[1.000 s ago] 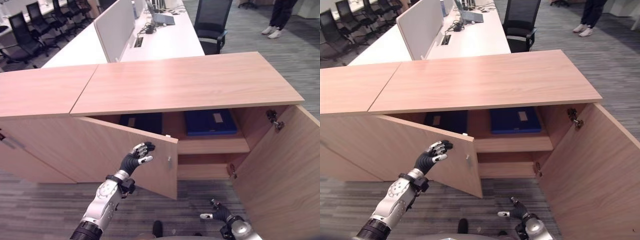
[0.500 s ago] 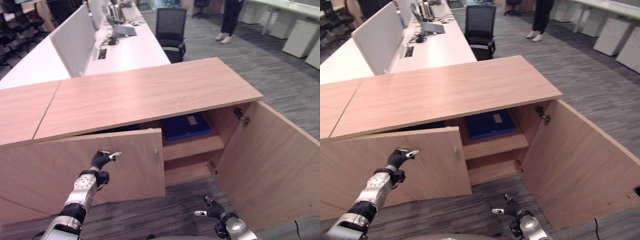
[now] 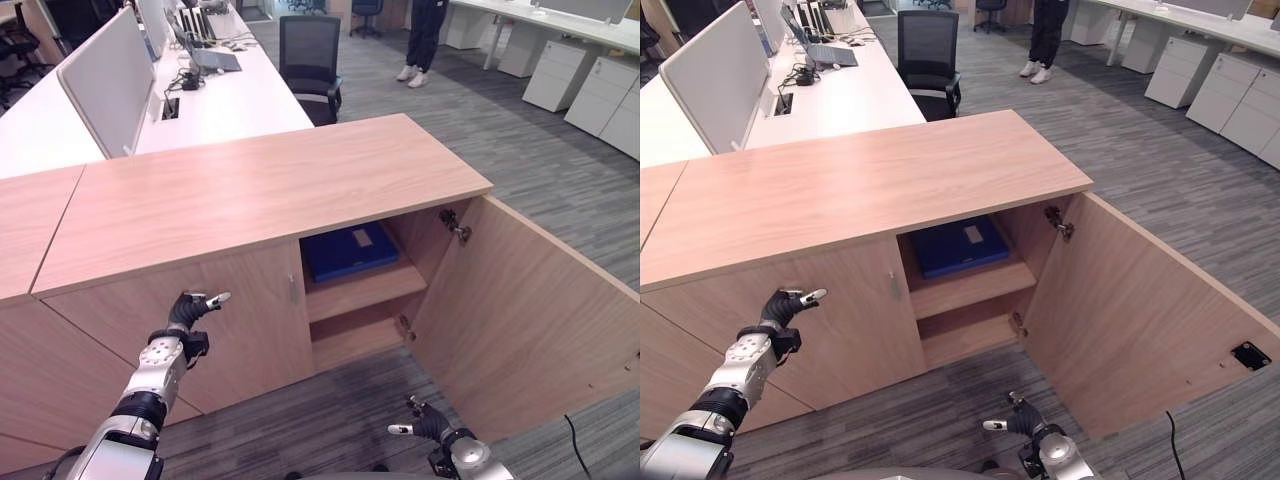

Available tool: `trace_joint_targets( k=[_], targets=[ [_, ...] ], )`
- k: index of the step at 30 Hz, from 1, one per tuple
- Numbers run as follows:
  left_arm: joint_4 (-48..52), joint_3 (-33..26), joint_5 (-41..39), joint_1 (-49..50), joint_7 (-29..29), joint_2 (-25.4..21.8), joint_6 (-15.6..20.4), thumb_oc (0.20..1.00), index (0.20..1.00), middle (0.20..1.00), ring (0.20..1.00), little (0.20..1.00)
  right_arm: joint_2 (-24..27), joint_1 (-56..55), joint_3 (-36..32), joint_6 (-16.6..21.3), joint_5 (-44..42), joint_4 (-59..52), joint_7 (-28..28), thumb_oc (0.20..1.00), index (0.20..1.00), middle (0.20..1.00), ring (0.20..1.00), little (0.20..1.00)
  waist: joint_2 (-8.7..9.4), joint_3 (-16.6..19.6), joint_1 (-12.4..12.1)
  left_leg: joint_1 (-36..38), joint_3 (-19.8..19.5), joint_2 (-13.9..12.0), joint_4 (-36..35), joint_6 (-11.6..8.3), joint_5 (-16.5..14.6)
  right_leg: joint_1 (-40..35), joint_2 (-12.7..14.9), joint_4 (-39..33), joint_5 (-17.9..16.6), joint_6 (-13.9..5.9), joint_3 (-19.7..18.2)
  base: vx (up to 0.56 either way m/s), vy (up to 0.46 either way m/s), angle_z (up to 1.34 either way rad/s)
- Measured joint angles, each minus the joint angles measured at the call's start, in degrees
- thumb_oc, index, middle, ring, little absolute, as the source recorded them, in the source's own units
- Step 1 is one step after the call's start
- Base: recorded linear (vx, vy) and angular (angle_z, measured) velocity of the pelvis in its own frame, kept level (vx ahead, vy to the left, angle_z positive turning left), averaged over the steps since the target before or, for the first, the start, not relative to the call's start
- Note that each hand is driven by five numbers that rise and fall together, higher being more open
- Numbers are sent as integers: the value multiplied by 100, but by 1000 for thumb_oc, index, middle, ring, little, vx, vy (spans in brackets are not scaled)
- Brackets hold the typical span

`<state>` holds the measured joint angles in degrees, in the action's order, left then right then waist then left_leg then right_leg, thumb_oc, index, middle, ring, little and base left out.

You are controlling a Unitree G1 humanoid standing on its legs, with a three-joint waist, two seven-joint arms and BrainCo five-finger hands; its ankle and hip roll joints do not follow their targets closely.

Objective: Put the empty folder in the office cabinet

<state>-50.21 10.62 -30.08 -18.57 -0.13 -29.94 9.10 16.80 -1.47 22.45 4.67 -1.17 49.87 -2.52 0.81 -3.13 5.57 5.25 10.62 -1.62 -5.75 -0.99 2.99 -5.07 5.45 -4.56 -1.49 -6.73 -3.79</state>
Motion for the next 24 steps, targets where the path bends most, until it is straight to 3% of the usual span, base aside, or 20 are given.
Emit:
trace_joint_targets(
  k=[6,11,17,19,20,22,24],
  targets=[
    [166,3,-128,-8,86,68,-1,1000,1000,1000,1000,1000,-6,13,-2,0,-4,-2,3,1000,1000,1000,1000,1000,61,-36,-49,-11,-39,-2,0,-2,4,-8,8,1,-2,-2,93,-9,5,3],
    [2029,151,-93,675,48,566,96,1000,1000,1000,1000,1000,-27,3,-180,-5,-21,27,17,1000,1000,1000,1000,1000,141,-96,-219,7,-140,53,1,39,40,-121,69,-26,-37,20,252,-23,17,10],
    [2794,514,-57,1315,-527,703,70,1000,1000,1000,1000,1000,-94,185,-521,-50,-218,286,33,1000,1000,1000,1000,1000,53,-160,-274,111,20,29,7,74,11,-60,81,112,-22,-12,336,-87,1,-9],
    [3049,604,-57,1473,-635,682,18,1000,1000,1000,1000,1000,-95,271,-563,-38,-220,391,41,1000,1000,1000,1000,1000,4,-211,-305,105,134,4,3,76,11,38,174,206,26,-96,644,-107,-33,-35],
    [3366,678,-49,1671,-790,645,-13,1000,1000,1000,1000,1000,-121,296,-676,-38,-222,428,36,1000,1000,1000,1000,1000,-33,-258,-399,103,293,-18,2,138,-34,215,341,419,13,-141,1054,-144,-79,-58],
    [3532,870,-48,1723,-973,637,-76,1000,1000,1000,1000,1000,-100,326,-690,-56,-220,492,46,1000,1000,1000,1000,1000,-143,-357,-513,90,458,-107,2,107,-17,470,519,830,78,-232,1520,-129,-129,-54],
    [3540,878,-52,1785,-1085,688,-159,1000,1000,1000,1000,1000,-104,421,-626,-90,-219,517,42,1000,1000,1000,1000,1000,-271,-415,-635,58,689,-276,4,114,-28,628,1004,1277,92,-235,2501,-73,-143,-55]
  ],
)
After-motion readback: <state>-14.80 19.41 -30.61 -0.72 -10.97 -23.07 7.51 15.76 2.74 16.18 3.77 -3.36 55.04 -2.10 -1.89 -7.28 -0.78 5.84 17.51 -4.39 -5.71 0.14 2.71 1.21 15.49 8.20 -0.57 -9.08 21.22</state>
